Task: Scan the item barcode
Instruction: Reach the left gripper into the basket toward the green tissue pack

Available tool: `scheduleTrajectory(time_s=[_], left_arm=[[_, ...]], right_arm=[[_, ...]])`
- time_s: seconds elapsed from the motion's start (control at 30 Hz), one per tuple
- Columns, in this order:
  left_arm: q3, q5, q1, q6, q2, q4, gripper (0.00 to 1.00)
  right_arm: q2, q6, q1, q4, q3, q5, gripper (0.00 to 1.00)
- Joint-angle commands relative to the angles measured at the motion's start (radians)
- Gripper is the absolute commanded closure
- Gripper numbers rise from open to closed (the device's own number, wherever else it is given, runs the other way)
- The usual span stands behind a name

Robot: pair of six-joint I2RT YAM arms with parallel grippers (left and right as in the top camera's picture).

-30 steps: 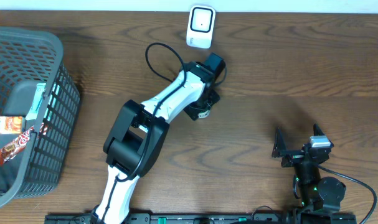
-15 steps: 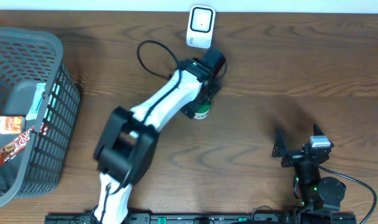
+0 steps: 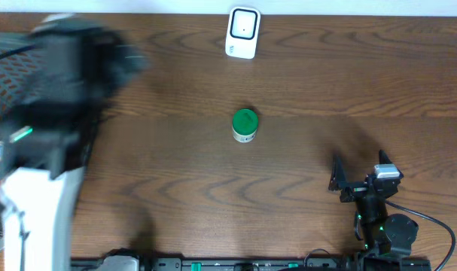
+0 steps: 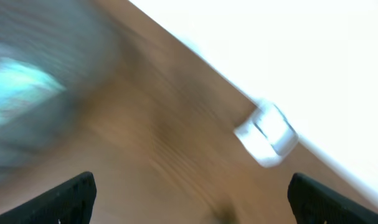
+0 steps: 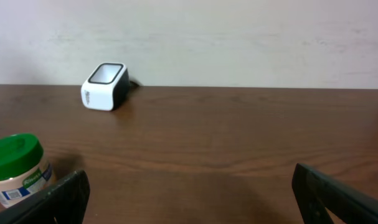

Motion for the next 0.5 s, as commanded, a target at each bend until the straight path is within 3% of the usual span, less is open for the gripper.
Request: scheduleTrajectory(time_s=[0.0,0.2,0.47], left_arm=[[0.001,-0.006,0.262,0.068,-0.057,-0.066,0.02],[-0.021,0.166,0.629,0.068,-0.013,-0.14,0.02],[-0.083,0.248,0.737,0.113,0.189,-0.131,0.02]], right_arm=[[-0.004,0.013,0.01,-0.004,-0.002,0.009,0.01],[-0.004,0.013,0.01,-0.004,-0.002,0.009,0.01],[-0.004,0.013,0.01,-0.004,-0.002,0.009,0.01]])
